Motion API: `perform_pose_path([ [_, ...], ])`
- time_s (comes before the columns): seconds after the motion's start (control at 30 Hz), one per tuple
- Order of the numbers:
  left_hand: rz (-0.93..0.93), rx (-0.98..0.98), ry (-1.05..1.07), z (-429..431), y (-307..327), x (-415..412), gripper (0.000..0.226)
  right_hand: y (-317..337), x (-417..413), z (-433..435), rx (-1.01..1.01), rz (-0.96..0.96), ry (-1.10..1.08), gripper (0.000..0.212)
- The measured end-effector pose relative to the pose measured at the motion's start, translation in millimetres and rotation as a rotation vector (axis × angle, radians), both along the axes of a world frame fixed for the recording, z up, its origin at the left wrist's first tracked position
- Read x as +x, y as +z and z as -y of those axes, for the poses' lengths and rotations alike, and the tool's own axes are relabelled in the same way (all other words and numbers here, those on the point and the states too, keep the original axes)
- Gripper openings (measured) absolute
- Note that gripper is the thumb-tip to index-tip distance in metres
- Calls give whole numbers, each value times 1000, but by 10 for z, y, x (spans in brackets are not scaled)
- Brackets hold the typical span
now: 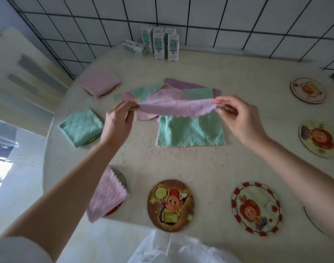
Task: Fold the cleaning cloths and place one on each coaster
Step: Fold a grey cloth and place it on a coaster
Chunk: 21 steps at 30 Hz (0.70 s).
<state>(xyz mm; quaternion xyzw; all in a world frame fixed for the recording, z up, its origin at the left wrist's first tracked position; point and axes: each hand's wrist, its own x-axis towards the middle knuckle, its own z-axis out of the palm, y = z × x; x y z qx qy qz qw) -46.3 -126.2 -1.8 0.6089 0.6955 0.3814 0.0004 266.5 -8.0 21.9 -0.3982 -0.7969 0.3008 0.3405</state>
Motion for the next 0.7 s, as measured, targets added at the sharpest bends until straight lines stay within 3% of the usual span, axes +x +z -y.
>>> perform_pose_path([
  [0.17,-11,-113,-151,882,-453,249,25,-528,439,772,120,270,34,44],
  [0.37,-23,-236,-287,1685,-867,580,16,-927,852,1635,38,319,-13,45],
  [0.53,31,-279,-318,2119,-1000,873,28,-1107,1209,2150,-3,369,-15,45],
  [0.7,99,-363,-344,2433,-1068,1090,21,-1232,1585,2454,-85,423,36,44],
])
